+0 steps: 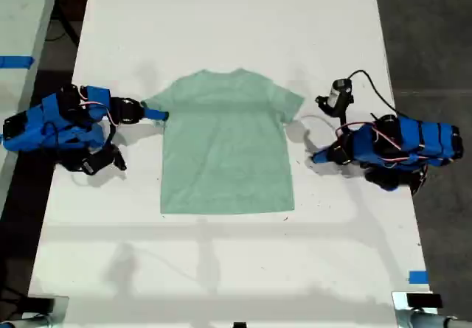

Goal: Fold t shirt

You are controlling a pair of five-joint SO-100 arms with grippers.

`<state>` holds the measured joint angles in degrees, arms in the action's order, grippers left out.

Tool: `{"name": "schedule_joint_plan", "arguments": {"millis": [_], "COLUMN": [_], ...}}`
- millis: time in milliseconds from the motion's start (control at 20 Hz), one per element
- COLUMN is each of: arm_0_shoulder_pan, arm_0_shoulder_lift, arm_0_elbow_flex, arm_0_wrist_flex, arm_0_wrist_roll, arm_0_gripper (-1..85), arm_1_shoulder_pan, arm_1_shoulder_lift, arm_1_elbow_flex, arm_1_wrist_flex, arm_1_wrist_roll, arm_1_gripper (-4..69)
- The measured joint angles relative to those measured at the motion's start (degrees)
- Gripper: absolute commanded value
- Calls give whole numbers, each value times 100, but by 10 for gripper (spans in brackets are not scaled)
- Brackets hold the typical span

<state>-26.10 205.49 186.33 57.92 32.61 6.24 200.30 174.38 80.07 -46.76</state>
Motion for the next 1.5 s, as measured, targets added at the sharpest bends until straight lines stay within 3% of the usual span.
{"name": "schedule_joint_plan", "arguments": {"millis": [100,150,250,300,450,600,650,750,800,950,1100,1250,1500], "arm_0_shoulder_pan": [237,686,501,483,105,-861,-1011,-1301,-1301,-1081,-940,-949,-949], "arm_0_shoulder_lift": [9,9,9,18,26,26,26,35,35,35,35,35,35], "arm_0_elbow_flex": [0,0,0,0,0,-26,-26,-26,-26,-26,-26,-26,-26], "arm_0_wrist_flex": [-202,-255,-264,-352,-457,-554,-554,-527,-527,-563,-563,-563,-563], "arm_0_wrist_roll": [-255,-958,-2628,-3041,-2927,-1960,-1705,-1503,-1485,-1485,-1485,-1485,-1485], "arm_0_gripper": [-3,-3,-4,-4,-4,-4,-4,-4,-4,-4,-4,-4,-4], "arm_1_shoulder_pan": [264,659,457,501,527,694,905,1591,1969,2874,4052,4342,4351], "arm_1_shoulder_lift": [-9,0,-9,-9,-9,-26,-369,-1521,-2347,-4562,-5871,-7348,-9519], "arm_1_elbow_flex": [44,44,44,44,44,-123,-545,-1925,-2637,-3604,-3595,-3630,-4605], "arm_1_wrist_flex": [-149,-211,-246,-255,-272,-272,-185,-114,-158,-826,-1837,-3059,-3894], "arm_1_wrist_roll": [202,993,2839,3507,3981,3586,3287,2698,2408,1485,1099,1002,958], "arm_1_gripper": [19,19,19,19,16,15,46,221,242,215,211,208,213]}}
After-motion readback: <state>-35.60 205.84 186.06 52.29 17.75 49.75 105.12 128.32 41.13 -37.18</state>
